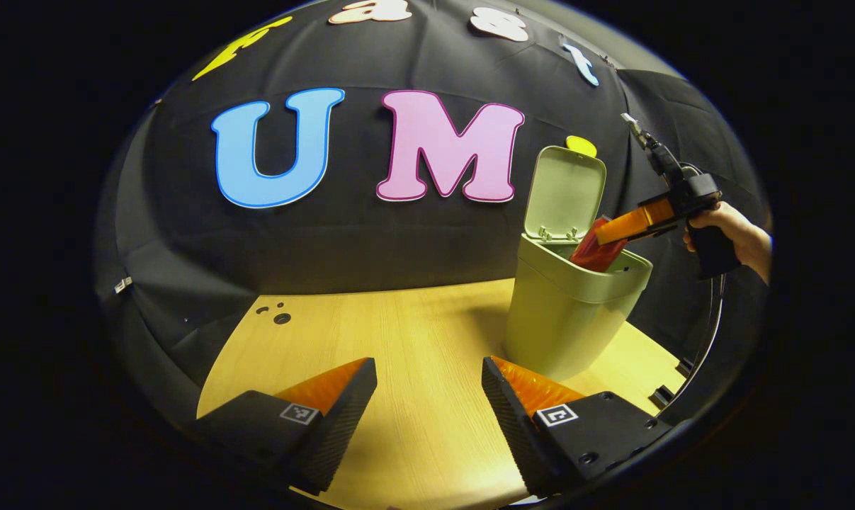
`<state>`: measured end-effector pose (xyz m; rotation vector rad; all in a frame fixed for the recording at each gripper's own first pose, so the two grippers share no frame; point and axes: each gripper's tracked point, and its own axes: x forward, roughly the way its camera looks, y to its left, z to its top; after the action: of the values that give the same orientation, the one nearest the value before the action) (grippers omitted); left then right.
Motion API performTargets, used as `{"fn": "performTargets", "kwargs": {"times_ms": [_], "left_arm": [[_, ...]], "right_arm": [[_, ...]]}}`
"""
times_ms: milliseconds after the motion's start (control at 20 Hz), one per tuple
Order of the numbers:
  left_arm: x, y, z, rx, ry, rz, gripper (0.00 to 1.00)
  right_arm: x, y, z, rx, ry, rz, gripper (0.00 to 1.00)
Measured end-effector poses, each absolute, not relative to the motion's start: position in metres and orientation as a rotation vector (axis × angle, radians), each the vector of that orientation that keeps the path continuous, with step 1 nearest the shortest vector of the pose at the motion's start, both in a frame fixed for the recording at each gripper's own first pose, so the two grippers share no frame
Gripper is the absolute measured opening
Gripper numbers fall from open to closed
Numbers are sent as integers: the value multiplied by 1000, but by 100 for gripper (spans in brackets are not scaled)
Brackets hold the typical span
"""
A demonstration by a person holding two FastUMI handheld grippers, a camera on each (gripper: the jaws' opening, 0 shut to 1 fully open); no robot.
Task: Press the lid of the desktop garbage bin to open it, pick up the crumpled paper on the desktop and throw it into the bin, then pick up the pop can on the desktop and drop it into the bin, and finally close the garbage bin lid.
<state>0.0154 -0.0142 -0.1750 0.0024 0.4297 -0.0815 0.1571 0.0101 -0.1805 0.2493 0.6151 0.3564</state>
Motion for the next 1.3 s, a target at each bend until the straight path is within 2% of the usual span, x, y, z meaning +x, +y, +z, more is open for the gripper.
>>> {"fn": "performTargets", "kwargs": {"times_ms": [250,750,950,1100,1250,1300], "left_arm": [[14,-5,-176,0,436,-67,95],[20,-10,-176,14,438,-73,95],[19,-8,-176,14,441,-67,95],[19,-7,-177,9,443,-63,96],[18,-8,-177,6,440,-69,95],[18,-10,-177,7,438,-72,96]], "right_arm": [[159,14,-204,240,659,350,84],[160,15,-208,256,661,353,82],[155,18,-176,304,578,371,82],[153,5,-130,288,477,358,82],[160,-9,-80,272,380,338,84],[162,-12,-63,260,358,336,89]]}}
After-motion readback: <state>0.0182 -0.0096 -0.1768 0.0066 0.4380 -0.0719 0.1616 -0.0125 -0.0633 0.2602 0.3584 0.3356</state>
